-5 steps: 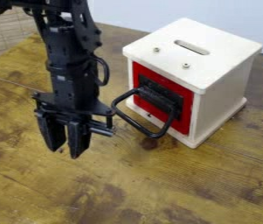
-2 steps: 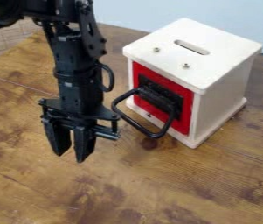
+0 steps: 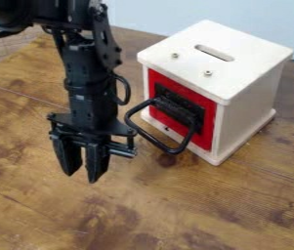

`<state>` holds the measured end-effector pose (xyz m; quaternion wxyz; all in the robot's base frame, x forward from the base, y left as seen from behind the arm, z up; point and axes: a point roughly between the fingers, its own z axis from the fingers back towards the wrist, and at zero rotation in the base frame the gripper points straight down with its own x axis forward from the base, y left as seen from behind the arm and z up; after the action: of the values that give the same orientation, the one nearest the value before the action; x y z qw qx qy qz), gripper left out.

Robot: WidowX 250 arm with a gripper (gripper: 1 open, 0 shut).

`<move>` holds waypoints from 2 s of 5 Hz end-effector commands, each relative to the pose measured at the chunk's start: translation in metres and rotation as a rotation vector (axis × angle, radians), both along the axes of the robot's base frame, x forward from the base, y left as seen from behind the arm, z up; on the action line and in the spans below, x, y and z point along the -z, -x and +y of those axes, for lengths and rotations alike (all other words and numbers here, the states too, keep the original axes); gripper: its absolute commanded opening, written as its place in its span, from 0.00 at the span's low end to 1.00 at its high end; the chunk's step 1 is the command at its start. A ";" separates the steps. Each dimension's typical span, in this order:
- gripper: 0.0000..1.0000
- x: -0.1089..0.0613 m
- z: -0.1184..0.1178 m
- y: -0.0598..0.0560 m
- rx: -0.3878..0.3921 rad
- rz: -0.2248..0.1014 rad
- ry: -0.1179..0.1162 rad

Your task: Close the drawer

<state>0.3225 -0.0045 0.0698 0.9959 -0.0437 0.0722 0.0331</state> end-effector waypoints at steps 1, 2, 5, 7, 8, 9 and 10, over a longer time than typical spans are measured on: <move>1.00 -0.015 -0.003 -0.013 0.006 -0.066 0.002; 1.00 -0.015 -0.003 -0.018 0.003 -0.070 0.004; 1.00 -0.007 -0.011 -0.021 0.018 -0.056 0.019; 1.00 -0.002 -0.016 -0.025 0.029 -0.048 0.031; 1.00 0.001 -0.019 -0.026 0.032 -0.043 0.037; 1.00 0.004 -0.020 -0.028 0.036 -0.039 0.043; 1.00 0.006 -0.022 -0.031 0.042 -0.039 0.048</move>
<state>0.3438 -0.0205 0.0455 0.9938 -0.0651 0.0881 0.0200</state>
